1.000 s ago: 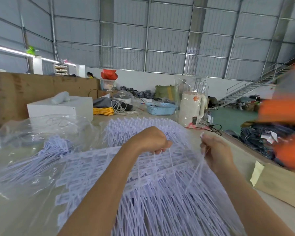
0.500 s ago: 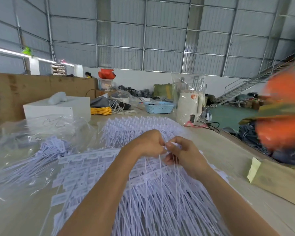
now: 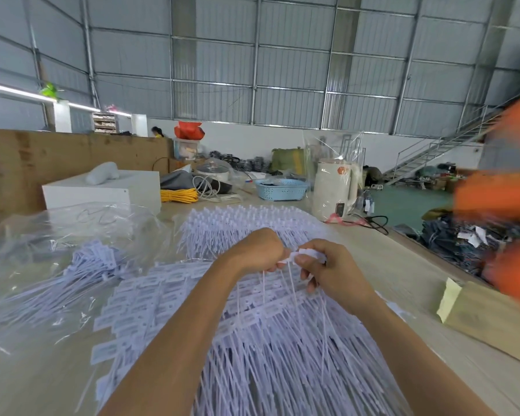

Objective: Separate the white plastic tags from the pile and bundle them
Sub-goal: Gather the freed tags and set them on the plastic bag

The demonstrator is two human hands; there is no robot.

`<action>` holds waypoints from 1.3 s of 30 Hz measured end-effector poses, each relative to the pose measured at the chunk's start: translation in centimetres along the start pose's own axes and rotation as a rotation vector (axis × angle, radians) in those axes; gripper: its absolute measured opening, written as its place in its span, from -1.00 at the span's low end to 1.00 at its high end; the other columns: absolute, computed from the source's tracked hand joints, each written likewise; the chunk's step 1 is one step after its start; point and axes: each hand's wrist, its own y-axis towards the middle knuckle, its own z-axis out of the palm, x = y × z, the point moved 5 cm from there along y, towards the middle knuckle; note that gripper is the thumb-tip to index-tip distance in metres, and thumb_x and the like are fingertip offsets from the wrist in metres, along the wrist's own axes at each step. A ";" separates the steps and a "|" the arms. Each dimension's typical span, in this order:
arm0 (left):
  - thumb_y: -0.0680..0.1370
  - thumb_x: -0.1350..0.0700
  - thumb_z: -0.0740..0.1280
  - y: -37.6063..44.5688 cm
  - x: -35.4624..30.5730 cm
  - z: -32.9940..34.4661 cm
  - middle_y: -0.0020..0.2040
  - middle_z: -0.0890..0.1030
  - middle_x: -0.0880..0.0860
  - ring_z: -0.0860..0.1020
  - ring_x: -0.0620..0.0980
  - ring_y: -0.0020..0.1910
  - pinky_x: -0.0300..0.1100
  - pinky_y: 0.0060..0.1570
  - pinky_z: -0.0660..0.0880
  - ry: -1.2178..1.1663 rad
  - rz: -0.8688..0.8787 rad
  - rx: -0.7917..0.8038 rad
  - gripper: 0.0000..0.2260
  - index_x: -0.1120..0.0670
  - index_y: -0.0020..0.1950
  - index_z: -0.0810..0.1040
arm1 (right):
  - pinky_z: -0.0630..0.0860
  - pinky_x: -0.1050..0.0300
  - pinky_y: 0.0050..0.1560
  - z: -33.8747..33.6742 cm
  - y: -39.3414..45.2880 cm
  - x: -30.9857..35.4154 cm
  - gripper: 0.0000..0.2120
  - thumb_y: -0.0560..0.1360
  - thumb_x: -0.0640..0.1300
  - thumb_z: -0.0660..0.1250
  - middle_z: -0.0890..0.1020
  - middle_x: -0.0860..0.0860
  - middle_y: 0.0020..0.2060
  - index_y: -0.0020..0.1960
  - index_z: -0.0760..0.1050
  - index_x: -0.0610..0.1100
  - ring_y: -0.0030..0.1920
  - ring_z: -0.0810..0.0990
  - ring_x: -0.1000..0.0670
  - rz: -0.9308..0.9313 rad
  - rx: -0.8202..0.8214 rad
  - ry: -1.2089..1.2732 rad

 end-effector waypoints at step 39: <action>0.49 0.17 0.41 -0.4 0.2 0.3 0.12 0.55 0.09 0.55 0.03 -0.07 -0.14 -0.14 0.47 0.070 0.097 0.148 -0.77 0.02 0.08 0.44 | 0.62 -0.01 -0.29 0.5 -0.3 0.3 -0.93 0.51 -0.36 0.29 0.60 -0.15 -0.28 -0.06 0.45 -0.39 -0.37 0.61 -0.08 0.056 0.005 0.157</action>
